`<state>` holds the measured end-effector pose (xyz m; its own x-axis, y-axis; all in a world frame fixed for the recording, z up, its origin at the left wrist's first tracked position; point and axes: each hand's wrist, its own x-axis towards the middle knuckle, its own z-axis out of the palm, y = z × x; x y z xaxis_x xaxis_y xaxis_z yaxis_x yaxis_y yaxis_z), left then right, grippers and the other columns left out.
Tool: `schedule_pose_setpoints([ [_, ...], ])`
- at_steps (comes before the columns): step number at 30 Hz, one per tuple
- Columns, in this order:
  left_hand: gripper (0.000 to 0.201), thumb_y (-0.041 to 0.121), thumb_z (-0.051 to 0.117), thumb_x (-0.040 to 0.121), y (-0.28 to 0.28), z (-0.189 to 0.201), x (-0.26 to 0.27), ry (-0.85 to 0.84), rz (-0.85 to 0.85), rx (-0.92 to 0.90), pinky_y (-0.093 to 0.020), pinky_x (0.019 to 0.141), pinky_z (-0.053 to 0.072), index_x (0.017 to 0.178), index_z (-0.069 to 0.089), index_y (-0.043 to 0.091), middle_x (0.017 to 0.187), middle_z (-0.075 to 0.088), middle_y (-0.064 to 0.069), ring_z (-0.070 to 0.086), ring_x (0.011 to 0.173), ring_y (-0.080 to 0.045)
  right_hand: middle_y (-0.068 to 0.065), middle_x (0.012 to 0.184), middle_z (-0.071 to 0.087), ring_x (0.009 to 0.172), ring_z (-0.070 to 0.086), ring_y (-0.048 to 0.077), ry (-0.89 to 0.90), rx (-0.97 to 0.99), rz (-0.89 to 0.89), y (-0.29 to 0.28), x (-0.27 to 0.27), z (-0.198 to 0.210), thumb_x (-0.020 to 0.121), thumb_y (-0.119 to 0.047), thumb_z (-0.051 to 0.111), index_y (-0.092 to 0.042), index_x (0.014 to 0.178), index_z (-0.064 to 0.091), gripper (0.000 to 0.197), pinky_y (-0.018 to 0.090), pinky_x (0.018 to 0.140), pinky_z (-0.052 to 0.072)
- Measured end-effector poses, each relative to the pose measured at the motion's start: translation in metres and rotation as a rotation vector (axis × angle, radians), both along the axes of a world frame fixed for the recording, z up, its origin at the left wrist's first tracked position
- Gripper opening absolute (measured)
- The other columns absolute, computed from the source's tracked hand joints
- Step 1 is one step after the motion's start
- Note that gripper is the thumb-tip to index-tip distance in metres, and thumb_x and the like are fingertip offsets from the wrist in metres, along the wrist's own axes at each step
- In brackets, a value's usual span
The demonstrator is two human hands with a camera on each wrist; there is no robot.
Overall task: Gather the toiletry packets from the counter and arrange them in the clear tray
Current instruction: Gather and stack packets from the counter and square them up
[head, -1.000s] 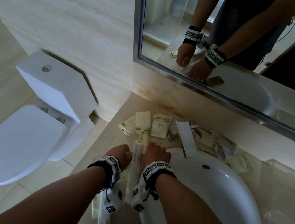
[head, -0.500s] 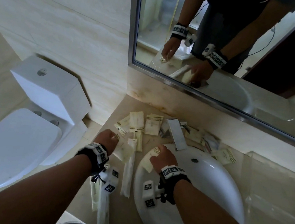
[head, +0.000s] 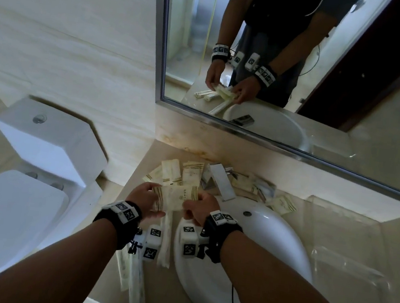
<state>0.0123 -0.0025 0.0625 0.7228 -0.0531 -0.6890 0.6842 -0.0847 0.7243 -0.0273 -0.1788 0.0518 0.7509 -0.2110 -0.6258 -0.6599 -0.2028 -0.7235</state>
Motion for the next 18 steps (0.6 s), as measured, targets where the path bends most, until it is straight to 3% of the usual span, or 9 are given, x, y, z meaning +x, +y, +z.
schedule_pose_setpoints([
  [3, 0.036, -0.009, 0.039, 0.088, 0.0, 0.009, -0.004, 0.007, 0.023, -0.082, -0.054, 0.071, 0.06, 0.11, 0.06, 0.011, 0.117, 0.059, -0.022, 0.064, 0.101, -0.04, 0.012, 0.076, 0.073, 0.057, 0.062, 0.022, 0.007, -0.007, 0.009, 0.002, 0.002, 0.004, 0.076, -0.016, 0.071, -0.007, 0.102, 0.065, 0.028, 0.024, 0.045, 0.044],
  [7, 0.033, -0.004, 0.049, 0.09, 0.0, 0.015, -0.007, 0.02, -0.031, -0.183, -0.056, 0.083, 0.056, 0.119, 0.056, 0.009, 0.116, 0.06, -0.021, 0.063, 0.102, -0.039, 0.008, 0.077, 0.074, 0.056, 0.065, 0.02, -0.024, -0.022, 0.016, 0.008, -0.003, 0.007, 0.073, -0.018, 0.074, -0.01, 0.101, 0.067, 0.029, 0.026, 0.048, 0.048],
  [10, 0.03, 0.002, 0.057, 0.092, -0.008, 0.014, -0.007, -0.019, -0.119, -0.195, -0.05, 0.077, 0.059, 0.121, 0.054, 0.007, 0.118, 0.061, -0.022, 0.064, 0.101, -0.037, 0.006, 0.082, 0.075, 0.06, 0.068, 0.017, -0.054, -0.022, 0.009, 0.008, -0.007, 0.011, 0.077, -0.018, 0.075, -0.012, 0.106, 0.067, 0.03, 0.024, 0.049, 0.05],
  [13, 0.012, 0.007, 0.06, 0.094, -0.018, 0.011, -0.009, -0.103, -0.203, -0.12, -0.045, 0.067, 0.061, 0.105, 0.057, 0.008, 0.115, 0.062, -0.023, 0.066, 0.097, -0.036, 0.002, 0.089, 0.073, 0.064, 0.066, 0.015, -0.067, -0.06, 0.032, 0.001, -0.014, 0.016, 0.081, -0.023, 0.075, -0.016, 0.11, 0.063, 0.032, 0.021, 0.047, 0.047],
  [16, 0.006, 0.008, 0.061, 0.094, -0.025, 0.012, -0.01, -0.138, -0.245, -0.09, -0.051, 0.073, 0.06, 0.1, 0.06, 0.011, 0.112, 0.064, -0.022, 0.067, 0.097, -0.037, -0.002, 0.099, 0.067, 0.08, 0.065, 0.016, -0.085, -0.151, 0.007, -0.01, -0.023, 0.019, 0.076, -0.035, 0.079, -0.023, 0.111, 0.056, 0.044, 0.027, 0.061, 0.049],
  [18, 0.009, 0.009, 0.063, 0.093, -0.028, 0.014, -0.009, -0.14, -0.269, -0.1, -0.056, 0.08, 0.058, 0.102, 0.061, 0.011, 0.11, 0.065, -0.021, 0.067, 0.096, -0.035, 0.001, 0.115, 0.065, 0.096, 0.065, 0.023, -0.111, -0.184, -0.019, -0.016, -0.025, 0.021, 0.067, -0.049, 0.078, -0.022, 0.123, 0.053, 0.068, 0.033, 0.071, 0.053],
])
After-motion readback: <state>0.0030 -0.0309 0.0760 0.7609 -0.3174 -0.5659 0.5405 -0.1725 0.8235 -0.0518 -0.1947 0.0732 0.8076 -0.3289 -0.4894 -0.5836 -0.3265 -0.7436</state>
